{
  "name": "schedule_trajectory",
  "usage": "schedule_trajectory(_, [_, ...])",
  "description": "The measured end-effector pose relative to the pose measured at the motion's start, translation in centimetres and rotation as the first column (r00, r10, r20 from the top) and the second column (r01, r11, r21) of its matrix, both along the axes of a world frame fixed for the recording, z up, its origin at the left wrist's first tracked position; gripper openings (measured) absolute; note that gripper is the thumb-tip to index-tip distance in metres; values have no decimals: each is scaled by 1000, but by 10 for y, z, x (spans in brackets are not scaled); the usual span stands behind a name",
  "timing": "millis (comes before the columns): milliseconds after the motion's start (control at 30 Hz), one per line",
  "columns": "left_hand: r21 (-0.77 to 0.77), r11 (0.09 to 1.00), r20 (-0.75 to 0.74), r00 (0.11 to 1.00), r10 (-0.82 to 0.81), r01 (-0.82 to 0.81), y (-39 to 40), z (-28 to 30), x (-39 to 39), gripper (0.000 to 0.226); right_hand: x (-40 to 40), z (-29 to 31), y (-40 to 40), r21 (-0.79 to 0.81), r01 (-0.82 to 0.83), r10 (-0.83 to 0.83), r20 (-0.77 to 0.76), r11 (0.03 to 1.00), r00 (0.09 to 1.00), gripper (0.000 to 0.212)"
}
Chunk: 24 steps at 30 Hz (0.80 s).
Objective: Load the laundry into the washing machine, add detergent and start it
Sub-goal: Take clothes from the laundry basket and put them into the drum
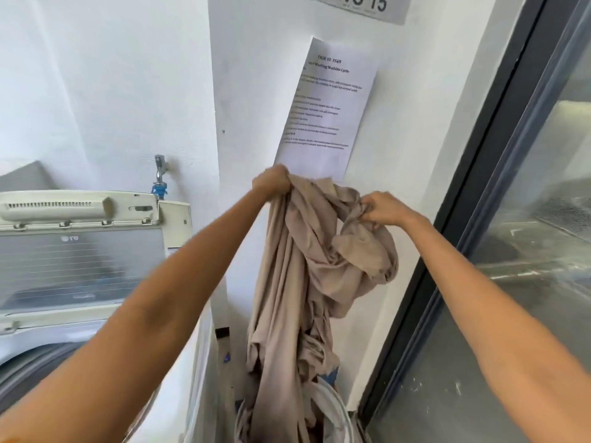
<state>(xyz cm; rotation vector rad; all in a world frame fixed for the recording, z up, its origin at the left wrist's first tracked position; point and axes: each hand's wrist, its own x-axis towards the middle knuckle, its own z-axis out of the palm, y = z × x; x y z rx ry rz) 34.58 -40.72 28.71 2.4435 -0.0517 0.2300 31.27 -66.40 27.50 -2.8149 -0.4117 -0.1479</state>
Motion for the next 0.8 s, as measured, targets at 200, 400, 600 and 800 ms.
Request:
schedule_trajectory(200, [-196, 981, 69, 998, 15, -1, 2, 50, 1, 22, -3, -5, 42, 559, -136, 136, 43, 818, 990, 26])
schedule_trajectory(400, [-416, 901, 63, 992, -108, 125, -9, 24, -10, 14, -18, -10, 84, 583, -122, 124, 37, 803, 992, 67])
schedule_trajectory(600, [-557, 752, 237, 935, -263, 353, 11, -6, -36, 21, -16, -2, 96, 471, 31, -118, 155, 882, 981, 16])
schedule_trajectory(800, [-662, 737, 100, 991, -93, 136, 38, -81, -44, 51, -9, 51, 107, 583, 56, -248, 255, 811, 935, 41])
